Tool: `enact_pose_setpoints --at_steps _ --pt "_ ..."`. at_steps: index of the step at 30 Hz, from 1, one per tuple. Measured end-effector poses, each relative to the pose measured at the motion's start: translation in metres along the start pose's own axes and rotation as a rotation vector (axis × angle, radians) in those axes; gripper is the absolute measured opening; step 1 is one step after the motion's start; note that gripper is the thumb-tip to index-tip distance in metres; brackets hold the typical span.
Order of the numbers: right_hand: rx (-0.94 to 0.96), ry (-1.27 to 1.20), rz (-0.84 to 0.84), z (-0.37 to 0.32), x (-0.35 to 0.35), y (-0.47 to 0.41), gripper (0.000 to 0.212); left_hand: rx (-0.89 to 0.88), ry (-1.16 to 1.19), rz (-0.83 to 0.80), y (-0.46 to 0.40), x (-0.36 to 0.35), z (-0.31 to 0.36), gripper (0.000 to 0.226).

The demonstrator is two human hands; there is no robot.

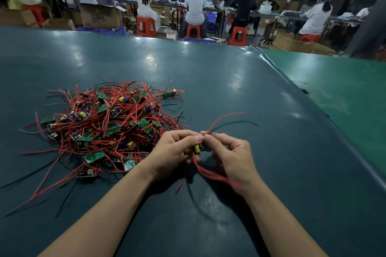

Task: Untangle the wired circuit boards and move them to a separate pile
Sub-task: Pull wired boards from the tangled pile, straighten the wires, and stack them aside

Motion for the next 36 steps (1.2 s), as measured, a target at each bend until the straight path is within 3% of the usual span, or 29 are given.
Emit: enact_pose_setpoints --at_steps 4,11,14,18,22,27,34,36 --pt "-0.024 -0.046 0.0 0.0 0.003 -0.003 0.011 -0.032 -0.136 -0.037 0.002 -0.002 0.002 0.014" --pt "-0.087 -0.1 0.033 0.006 0.001 -0.004 0.013 -0.053 -0.153 -0.05 0.005 -0.005 0.004 0.013" --pt "-0.084 -0.105 0.13 0.005 0.012 -0.009 0.01 -0.039 -0.146 -0.081 0.006 -0.005 0.002 0.034" --pt "-0.056 -0.215 0.294 0.0 0.036 -0.02 0.011 -0.013 -0.142 -0.13 0.008 -0.008 0.002 0.039" --pt "-0.036 -0.319 0.401 -0.001 0.055 -0.025 0.012 0.005 -0.098 -0.154 0.008 -0.008 0.002 0.025" --pt "-0.092 -0.409 0.425 0.006 0.055 -0.026 0.022 0.001 -0.079 -0.177 0.006 -0.007 -0.001 0.023" --pt "-0.138 -0.558 0.557 0.014 0.068 -0.024 0.018 -0.021 0.058 -0.143 0.003 -0.002 0.002 0.019" --pt "-0.062 -0.425 0.573 0.006 0.075 -0.023 0.013 -0.046 0.167 -0.082 0.002 0.003 0.007 0.009"
Point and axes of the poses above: each hand's wrist, its own y-axis away from the middle knuckle, its own x-axis out of the back of the hand, z = x × y, the point moved 7 cm from there along -y, towards the middle knuckle, and after that the axes turned 2 degrees about z, right-handed, at the moved point
